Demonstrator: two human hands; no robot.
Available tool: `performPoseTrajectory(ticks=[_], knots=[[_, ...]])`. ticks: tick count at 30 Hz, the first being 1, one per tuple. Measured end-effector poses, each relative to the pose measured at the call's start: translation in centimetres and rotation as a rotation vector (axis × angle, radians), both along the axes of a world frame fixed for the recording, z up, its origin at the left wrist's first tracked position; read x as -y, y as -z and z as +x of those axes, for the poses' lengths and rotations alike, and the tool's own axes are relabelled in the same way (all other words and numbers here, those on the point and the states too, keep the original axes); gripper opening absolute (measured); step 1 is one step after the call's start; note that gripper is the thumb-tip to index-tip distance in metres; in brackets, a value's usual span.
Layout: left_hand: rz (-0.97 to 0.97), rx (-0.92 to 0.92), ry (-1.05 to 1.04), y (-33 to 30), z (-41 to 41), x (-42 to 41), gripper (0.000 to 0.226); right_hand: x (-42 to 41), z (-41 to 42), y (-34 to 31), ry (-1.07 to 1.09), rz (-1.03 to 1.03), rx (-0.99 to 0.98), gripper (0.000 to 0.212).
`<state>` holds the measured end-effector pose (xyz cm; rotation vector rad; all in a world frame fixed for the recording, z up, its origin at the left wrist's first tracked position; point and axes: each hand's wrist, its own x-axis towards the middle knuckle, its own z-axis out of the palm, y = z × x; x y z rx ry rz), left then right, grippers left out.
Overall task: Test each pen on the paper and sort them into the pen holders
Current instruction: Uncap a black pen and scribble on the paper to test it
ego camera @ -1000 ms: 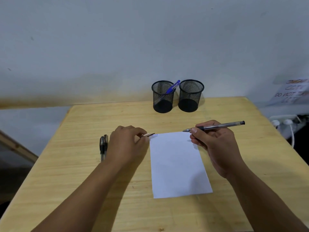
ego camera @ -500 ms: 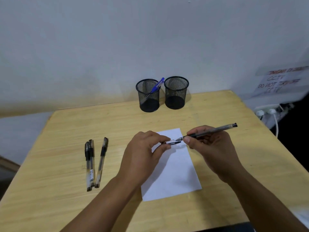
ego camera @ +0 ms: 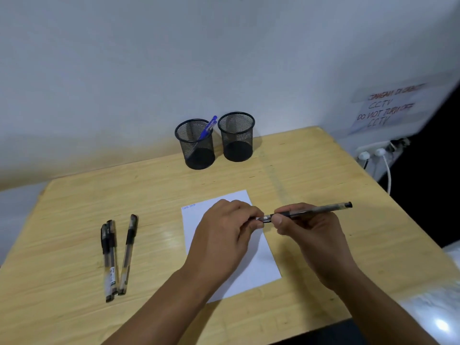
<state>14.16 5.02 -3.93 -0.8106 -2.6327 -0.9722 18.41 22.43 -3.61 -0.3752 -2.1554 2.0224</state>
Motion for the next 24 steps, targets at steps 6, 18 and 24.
performPoseTrajectory(ticks=[6, 18, 24], knots=[[0.012, 0.005, 0.1, -0.2, 0.0, -2.9, 0.011, -1.6, 1.3, 0.0, 0.055, -0.033, -0.059, 0.026], [0.001, 0.155, 0.302, 0.0, 2.1, -12.3, 0.021, -7.9, 5.7, 1.0, 0.346, -0.642, -0.101, 0.033], [-0.197, 0.088, 0.599, 1.8, 4.3, -18.3, 0.042, -14.5, 12.0, 2.7, 0.685, -0.751, -0.187, 0.015]])
